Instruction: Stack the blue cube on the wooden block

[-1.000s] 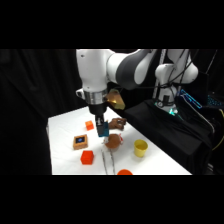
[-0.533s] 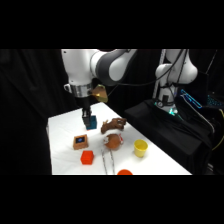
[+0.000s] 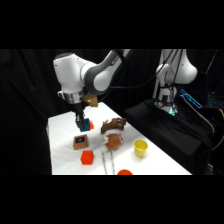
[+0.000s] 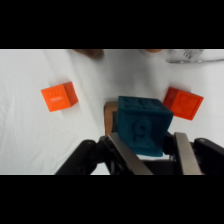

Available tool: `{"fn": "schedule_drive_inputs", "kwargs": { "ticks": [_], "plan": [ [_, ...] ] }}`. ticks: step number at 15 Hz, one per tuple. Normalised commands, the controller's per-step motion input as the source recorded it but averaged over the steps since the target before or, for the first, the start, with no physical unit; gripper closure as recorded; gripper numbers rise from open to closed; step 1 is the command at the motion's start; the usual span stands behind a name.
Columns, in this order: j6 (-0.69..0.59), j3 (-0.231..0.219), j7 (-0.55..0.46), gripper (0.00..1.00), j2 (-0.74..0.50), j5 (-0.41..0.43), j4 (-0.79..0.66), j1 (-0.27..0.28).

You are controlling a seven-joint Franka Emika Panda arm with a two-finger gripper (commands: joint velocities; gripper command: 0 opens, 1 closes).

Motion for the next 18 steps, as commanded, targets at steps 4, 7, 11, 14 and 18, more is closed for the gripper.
{"fn": "schedule_drive_inputs", "kwargs": {
  "ticks": [4,7,11,14,18],
  "plan": [
    [0.12,-0.017,-0.24,0.66,0.23,0.083,0.3,-0.044],
    [0.11,-0.003,-0.22,0.66,0.22,0.114,0.26,-0.042],
    [0.09,0.018,-0.21,0.66,0.18,0.133,0.21,-0.037],
    [0.09,0.017,-0.19,0.66,0.15,0.115,0.17,-0.034],
    [0.1,0.005,-0.19,0.66,0.14,0.097,0.14,-0.04]
  ]
}}
